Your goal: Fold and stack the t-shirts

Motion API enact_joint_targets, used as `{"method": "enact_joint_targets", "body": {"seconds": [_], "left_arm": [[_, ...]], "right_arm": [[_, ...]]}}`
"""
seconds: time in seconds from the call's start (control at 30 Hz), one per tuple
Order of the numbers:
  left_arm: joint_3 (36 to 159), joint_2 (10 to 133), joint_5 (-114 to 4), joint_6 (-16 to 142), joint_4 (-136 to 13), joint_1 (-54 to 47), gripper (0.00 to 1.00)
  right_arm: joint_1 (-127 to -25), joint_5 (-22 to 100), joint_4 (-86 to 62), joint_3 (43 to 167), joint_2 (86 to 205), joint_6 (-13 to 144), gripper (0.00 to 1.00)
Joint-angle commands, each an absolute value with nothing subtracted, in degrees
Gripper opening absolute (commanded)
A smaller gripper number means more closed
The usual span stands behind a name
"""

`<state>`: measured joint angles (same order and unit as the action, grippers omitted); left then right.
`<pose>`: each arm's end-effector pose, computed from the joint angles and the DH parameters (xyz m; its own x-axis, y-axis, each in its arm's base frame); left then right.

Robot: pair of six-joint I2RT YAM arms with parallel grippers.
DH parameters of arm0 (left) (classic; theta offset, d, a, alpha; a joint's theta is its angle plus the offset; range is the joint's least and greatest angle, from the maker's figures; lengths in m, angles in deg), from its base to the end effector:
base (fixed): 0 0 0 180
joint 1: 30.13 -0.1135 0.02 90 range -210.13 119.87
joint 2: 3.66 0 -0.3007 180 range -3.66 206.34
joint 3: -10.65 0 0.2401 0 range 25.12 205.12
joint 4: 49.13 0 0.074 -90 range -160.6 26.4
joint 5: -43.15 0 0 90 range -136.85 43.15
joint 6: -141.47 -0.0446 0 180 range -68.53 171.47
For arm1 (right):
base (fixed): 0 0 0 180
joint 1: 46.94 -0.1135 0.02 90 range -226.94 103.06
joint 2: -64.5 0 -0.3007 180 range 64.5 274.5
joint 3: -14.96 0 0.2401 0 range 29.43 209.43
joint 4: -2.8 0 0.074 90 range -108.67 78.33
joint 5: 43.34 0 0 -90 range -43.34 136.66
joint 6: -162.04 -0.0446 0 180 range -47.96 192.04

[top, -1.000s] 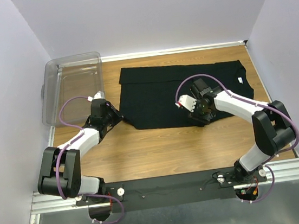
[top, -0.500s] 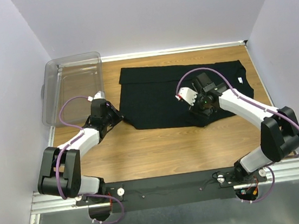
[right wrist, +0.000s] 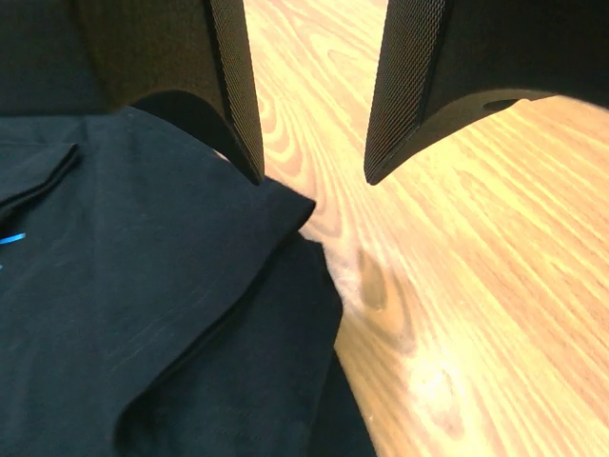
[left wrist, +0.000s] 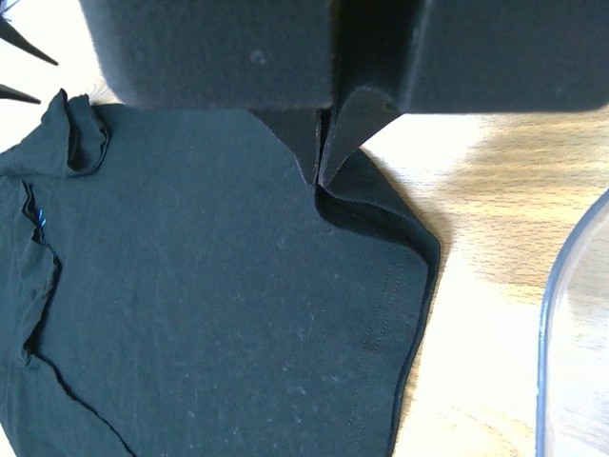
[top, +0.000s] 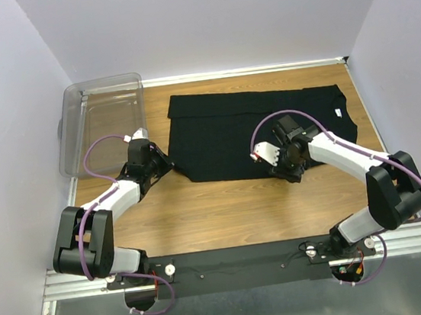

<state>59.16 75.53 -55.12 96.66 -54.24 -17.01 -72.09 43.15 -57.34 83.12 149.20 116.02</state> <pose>0.2575 -0.0666 0.2173 -0.6414 -0.5714 -0.5120 -0.1657 0.7547 -0.6348 0.2249 0.1086 0.2292 -0.3304 -0.9208 -0.2072 -0.9261 0.3587 -0.1171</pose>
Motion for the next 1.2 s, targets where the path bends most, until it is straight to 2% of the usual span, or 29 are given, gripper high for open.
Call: {"method": "enact_joint_targets", "body": {"seconds": [0.0,0.87,1.0,1.1,1.17], "left_arm": [[59.0,76.3,-56.4,95.5,-53.0,-17.4,0.0],[59.0,76.8,-57.0,95.5,-52.8,-17.5,0.0],[59.1,76.8,-57.0,95.5,-52.7,-17.5,0.0],[59.1,76.8,-57.0,95.4,-52.7,-17.5,0.0],[59.1,76.8,-57.1,95.4,-52.7,-17.5,0.0]], "right_arm": [[-72.2,43.1,-57.9,82.4,149.2,116.5,0.53],[-72.2,46.0,-51.4,82.7,155.8,114.4,0.48],[-72.2,46.3,-51.0,82.7,155.2,114.3,0.4],[-72.2,47.8,-50.7,82.6,154.4,114.1,0.23],[-72.3,48.2,-50.6,82.8,153.9,113.9,0.17]]}}
